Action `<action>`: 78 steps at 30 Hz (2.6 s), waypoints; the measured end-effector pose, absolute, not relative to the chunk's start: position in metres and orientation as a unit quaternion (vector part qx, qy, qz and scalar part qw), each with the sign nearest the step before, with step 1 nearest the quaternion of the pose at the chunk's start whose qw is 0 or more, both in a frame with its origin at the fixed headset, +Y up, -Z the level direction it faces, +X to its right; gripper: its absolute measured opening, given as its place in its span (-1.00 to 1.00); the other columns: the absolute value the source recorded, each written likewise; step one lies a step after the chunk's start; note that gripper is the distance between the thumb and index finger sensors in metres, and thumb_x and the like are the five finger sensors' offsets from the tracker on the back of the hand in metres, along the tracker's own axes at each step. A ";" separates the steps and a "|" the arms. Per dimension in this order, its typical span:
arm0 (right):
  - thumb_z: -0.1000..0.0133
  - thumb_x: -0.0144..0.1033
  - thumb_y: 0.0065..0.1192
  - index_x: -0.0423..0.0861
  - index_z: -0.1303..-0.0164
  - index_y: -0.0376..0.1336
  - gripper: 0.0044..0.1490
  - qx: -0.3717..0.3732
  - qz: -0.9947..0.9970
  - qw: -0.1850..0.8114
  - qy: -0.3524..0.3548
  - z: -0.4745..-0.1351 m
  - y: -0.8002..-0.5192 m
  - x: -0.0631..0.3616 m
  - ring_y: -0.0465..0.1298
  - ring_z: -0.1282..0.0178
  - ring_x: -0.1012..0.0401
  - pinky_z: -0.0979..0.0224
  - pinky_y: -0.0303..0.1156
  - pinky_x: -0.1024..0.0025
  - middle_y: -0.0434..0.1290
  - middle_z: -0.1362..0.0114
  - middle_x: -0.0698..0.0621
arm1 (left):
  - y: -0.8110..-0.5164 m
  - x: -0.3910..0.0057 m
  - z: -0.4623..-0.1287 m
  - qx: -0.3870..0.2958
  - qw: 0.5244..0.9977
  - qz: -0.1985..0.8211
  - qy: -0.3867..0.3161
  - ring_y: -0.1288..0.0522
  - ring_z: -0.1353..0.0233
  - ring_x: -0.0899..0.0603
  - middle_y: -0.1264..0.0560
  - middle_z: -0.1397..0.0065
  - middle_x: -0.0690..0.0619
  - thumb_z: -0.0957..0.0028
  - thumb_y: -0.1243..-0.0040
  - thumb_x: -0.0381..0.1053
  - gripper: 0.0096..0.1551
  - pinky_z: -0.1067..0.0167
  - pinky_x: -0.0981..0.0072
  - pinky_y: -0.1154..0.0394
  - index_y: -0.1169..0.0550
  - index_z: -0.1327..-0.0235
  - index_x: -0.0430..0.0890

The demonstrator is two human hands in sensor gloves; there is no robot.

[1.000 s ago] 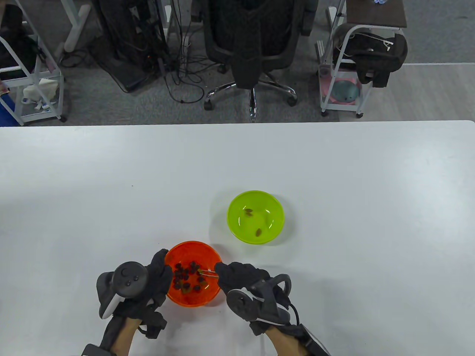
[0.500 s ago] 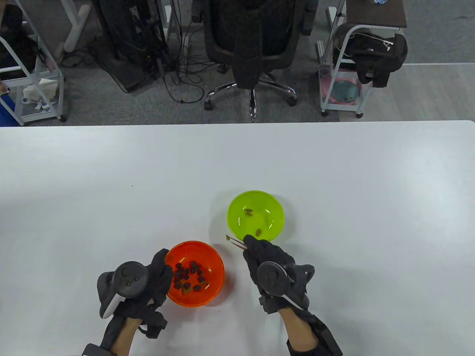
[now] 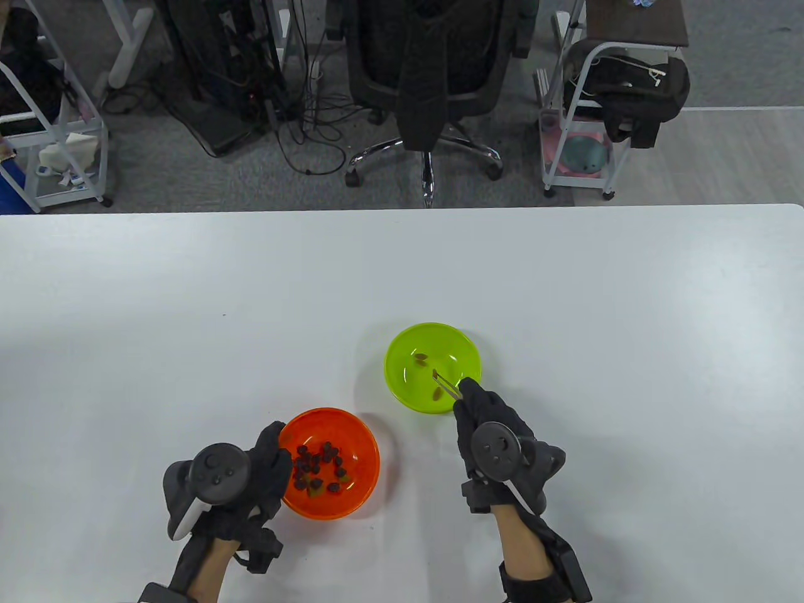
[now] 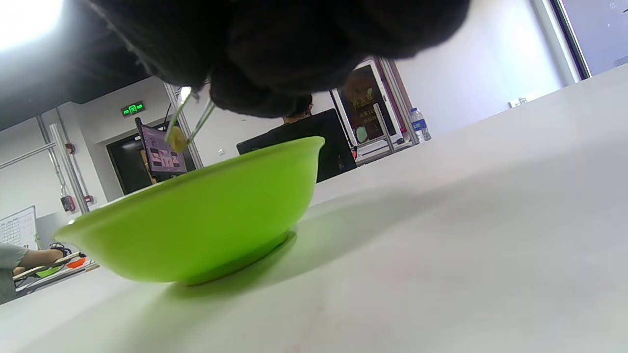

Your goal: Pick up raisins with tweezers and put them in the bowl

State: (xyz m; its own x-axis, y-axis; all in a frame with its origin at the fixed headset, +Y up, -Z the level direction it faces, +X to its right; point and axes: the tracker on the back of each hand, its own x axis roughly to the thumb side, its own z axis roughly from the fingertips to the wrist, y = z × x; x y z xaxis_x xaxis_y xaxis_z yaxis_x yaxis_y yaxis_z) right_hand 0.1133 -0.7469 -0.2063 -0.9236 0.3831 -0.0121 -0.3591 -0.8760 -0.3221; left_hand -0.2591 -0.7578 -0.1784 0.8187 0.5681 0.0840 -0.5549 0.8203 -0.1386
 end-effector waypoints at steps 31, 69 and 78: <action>-0.11 0.06 0.35 0.26 -0.31 0.39 -0.47 0.268 0.952 0.103 -0.103 -0.171 -0.733 0.019 0.61 0.13 0.37 0.09 0.58 0.50 0.59 -0.18 0.21 | -0.758 -0.263 -0.180 -0.049 0.953 0.293 -0.056 -0.65 0.54 0.09 -0.72 0.27 -0.01 -0.25 -0.03 0.06 -0.37 0.46 0.27 -0.67 -0.42 -0.46 -0.28; -0.11 0.01 0.37 0.18 -0.24 0.45 -0.52 0.284 0.952 0.062 -0.100 -0.161 -0.723 0.013 0.62 0.21 0.37 0.14 0.59 0.51 0.62 -0.12 0.20 | -0.757 -0.263 -0.179 -0.045 0.954 0.292 -0.055 -0.65 0.54 0.09 -0.72 0.27 -0.01 -0.25 -0.03 0.06 -0.37 0.47 0.27 -0.67 -0.42 -0.46 -0.28; -0.12 0.01 0.36 0.18 -0.24 0.45 -0.52 0.217 0.951 0.139 -0.172 -0.167 -0.716 0.045 0.61 0.20 0.37 0.14 0.59 0.51 0.61 -0.11 0.20 | -0.757 -0.263 -0.180 -0.046 0.954 0.291 -0.055 -0.65 0.54 0.09 -0.72 0.27 -0.01 -0.25 -0.03 0.06 -0.37 0.47 0.26 -0.67 -0.42 -0.46 -0.28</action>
State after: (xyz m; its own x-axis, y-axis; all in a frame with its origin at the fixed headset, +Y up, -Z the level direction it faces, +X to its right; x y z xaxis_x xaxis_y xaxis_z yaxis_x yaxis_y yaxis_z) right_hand 0.0452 -0.7165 -0.1670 -0.8672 0.1893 0.4606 -0.3387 -0.9022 -0.2669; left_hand -0.2634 -0.7573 -0.1795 0.8241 0.5610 0.0785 -0.5507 0.8259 -0.1210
